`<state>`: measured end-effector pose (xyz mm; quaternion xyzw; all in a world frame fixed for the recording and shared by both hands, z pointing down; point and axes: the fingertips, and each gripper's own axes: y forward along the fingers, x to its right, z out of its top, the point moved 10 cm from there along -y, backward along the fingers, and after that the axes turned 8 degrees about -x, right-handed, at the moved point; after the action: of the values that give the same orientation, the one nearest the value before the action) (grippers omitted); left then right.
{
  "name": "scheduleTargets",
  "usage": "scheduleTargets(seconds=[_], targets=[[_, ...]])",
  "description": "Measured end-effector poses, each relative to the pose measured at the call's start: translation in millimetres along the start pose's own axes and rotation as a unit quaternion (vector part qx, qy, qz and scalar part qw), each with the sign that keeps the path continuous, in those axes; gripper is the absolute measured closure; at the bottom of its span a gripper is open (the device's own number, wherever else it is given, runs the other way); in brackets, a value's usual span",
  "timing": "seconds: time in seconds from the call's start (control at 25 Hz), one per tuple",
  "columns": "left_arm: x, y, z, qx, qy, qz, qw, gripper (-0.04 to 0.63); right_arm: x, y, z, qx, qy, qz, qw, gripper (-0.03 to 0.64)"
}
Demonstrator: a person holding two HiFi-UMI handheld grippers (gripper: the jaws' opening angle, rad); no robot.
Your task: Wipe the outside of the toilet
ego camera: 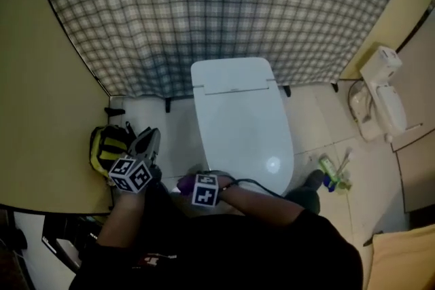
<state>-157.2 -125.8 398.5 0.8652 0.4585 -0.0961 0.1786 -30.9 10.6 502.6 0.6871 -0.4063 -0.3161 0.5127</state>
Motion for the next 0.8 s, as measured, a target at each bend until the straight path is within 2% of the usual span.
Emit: scheduleTargets(seconds=[0.12,0.24,0.36,0.52,0.64,0.8], targets=[[39,-3,-9,0.011,0.004,0.002,0.9999,0.600,8,-31,-48,0.080,0.027,0.005,0.996,0.534],[84,-12,-16,0.011,0.002,0.005,0.9999,0.600,19,-72,-99,0.140,0.060,-0.020,0.988,0.534],[132,-19,-28,0.003,0.004,0.006,1.0000,0.600,26,-115,-145,0.197,0.095,-0.041,0.975,0.534],[193,-19,-52,-0.007,0.010,0.013,0.9998,0.600,33,-150,-200,0.276,0.133,-0.041,0.951,0.534],[235,-13,-68,-0.009,0.015,0.023,0.9996,0.600,38,-164,-236,0.313,0.152,-0.039,0.937,0.532],[284,4,-84,-0.008,0.007,0.036,0.9993,0.600,45,-183,-279,0.334,0.155,-0.043,0.929,0.532]])
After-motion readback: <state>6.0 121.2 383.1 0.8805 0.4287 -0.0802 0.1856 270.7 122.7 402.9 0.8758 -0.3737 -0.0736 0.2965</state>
